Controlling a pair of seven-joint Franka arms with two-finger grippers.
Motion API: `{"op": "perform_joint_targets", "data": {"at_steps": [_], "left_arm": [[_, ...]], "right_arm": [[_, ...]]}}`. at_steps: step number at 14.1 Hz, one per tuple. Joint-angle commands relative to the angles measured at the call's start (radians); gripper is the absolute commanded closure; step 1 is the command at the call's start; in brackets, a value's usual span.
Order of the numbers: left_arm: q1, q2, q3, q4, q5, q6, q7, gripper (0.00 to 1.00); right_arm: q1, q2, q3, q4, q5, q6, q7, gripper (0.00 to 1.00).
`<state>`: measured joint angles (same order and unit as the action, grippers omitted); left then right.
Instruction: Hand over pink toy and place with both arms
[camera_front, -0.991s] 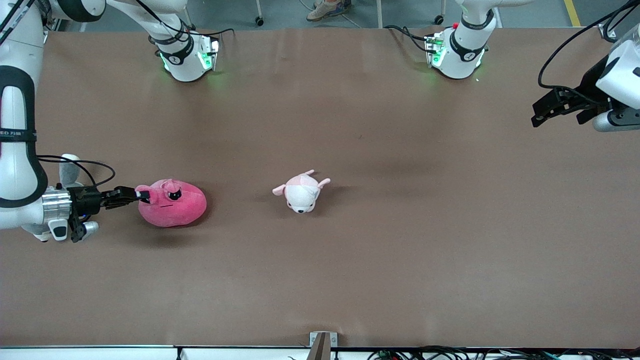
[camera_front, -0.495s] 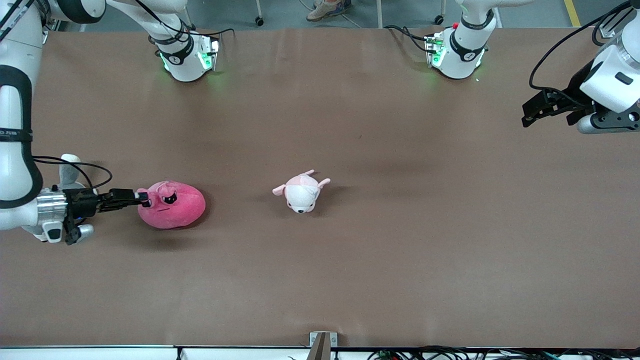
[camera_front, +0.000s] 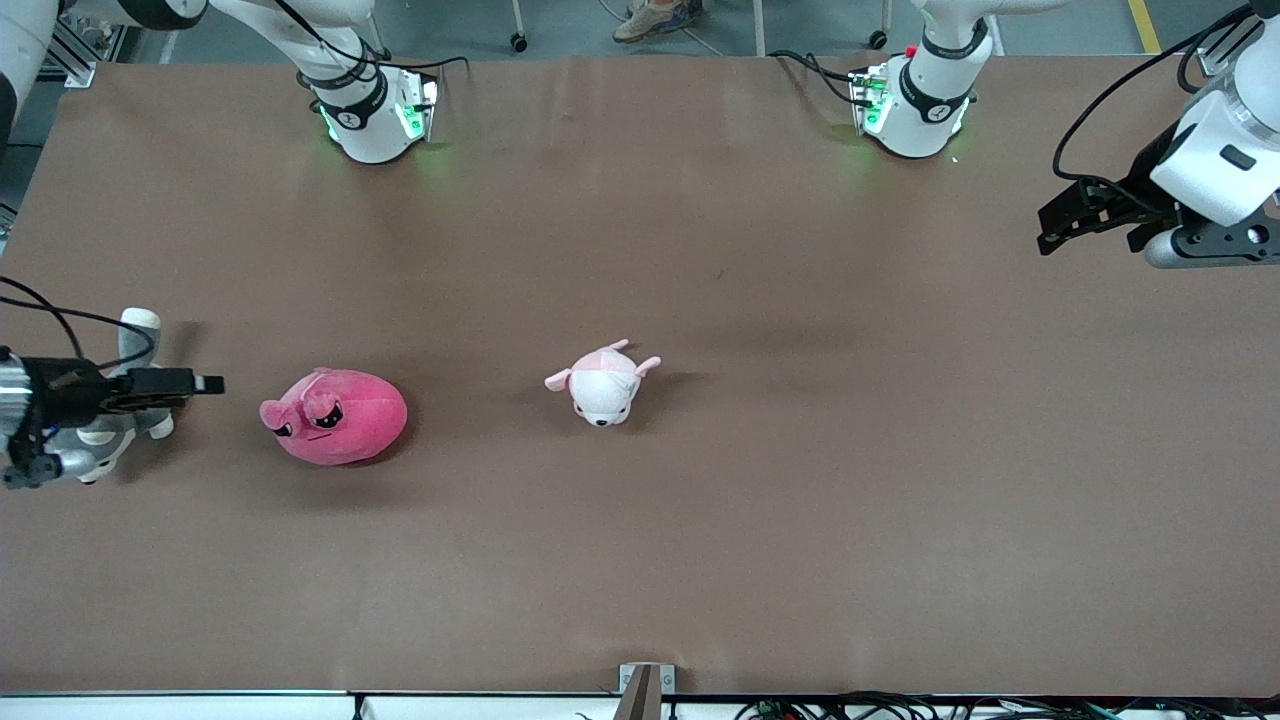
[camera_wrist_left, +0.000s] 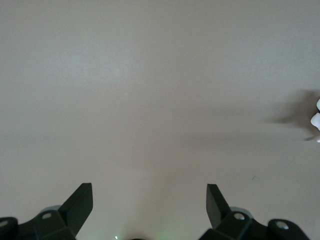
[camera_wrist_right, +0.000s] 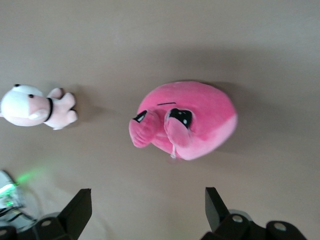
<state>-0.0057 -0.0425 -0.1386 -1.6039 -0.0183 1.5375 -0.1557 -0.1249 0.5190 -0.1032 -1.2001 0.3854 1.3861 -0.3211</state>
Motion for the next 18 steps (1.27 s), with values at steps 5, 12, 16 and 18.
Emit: {"op": "perform_joint_targets", "data": {"at_steps": [5, 12, 16, 18], "left_arm": [[-0.004, 0.009, 0.002, 0.029, -0.003, 0.000, 0.002, 0.00], [0.000, 0.004, 0.004, 0.029, -0.002, -0.002, 0.001, 0.00], [0.000, -0.002, 0.002, 0.025, -0.003, -0.025, 0.008, 0.00], [0.000, -0.010, 0.002, 0.024, -0.003, -0.043, 0.011, 0.00]], "right_arm": [[0.057, -0.206, 0.010, -0.033, -0.198, -0.015, 0.201, 0.00], [0.136, -0.260, 0.007, -0.024, -0.373, 0.013, 0.418, 0.00], [0.137, -0.260, 0.005, -0.024, -0.381, 0.102, 0.416, 0.00], [0.136, -0.270, 0.005, -0.026, -0.381, 0.105, 0.415, 0.00]]}}
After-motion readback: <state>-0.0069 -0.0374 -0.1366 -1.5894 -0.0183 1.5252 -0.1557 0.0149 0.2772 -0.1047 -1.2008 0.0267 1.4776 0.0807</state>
